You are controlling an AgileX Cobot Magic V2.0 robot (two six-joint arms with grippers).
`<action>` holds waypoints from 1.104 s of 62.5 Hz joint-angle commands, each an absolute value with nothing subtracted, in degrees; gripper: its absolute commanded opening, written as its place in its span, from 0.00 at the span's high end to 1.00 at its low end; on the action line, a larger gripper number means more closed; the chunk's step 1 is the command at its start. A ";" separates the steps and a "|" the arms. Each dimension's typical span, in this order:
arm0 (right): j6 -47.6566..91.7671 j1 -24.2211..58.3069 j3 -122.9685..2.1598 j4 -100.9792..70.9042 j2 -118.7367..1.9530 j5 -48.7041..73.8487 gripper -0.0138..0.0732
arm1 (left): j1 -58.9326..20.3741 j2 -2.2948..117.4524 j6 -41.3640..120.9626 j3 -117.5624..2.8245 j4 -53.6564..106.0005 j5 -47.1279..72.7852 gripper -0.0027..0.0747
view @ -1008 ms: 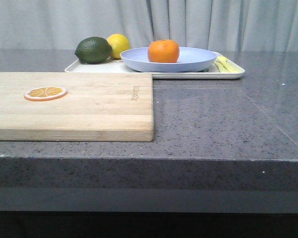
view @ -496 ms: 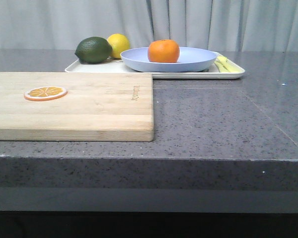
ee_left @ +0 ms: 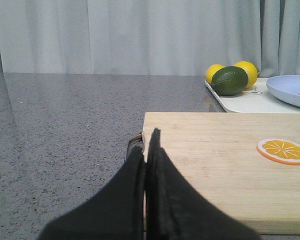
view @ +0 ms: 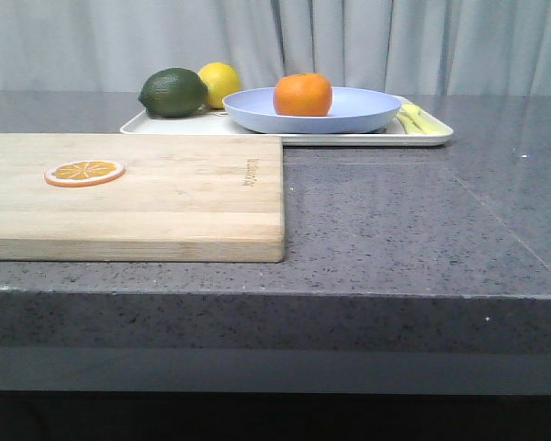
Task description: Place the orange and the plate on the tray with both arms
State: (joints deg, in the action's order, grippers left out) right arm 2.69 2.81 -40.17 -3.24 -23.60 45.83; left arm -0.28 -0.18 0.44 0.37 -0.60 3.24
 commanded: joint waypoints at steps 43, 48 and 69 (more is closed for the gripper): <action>3.10 2.37 -41.01 -3.08 -23.60 41.16 0.98 | -0.10 -1.36 0.55 1.93 0.00 -0.93 0.99; 3.10 2.61 -39.04 -2.26 -22.09 38.81 0.98 | -0.10 -1.36 0.55 1.93 0.00 -0.93 0.99; 3.15 3.70 -11.87 -1.34 -5.44 3.77 0.98 | -0.10 -1.36 0.55 1.93 0.00 -0.93 0.99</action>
